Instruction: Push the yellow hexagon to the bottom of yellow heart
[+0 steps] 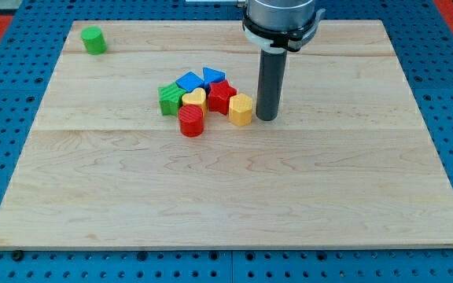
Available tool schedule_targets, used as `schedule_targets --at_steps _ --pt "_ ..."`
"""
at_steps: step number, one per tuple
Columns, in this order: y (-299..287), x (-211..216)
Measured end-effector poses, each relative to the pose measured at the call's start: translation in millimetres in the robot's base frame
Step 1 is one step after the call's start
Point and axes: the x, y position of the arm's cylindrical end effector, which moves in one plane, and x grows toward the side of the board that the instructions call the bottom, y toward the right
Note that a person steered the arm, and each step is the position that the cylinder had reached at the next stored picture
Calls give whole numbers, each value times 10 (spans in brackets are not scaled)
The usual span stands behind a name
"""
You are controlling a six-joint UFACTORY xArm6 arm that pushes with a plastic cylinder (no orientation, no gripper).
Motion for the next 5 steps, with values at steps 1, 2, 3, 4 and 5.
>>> schedule_targets --at_steps 1,2,3,4,5 --pt "-96 17" --pt "-140 17" --pt "35 -14" --pt "42 -26" --pt "41 -26"
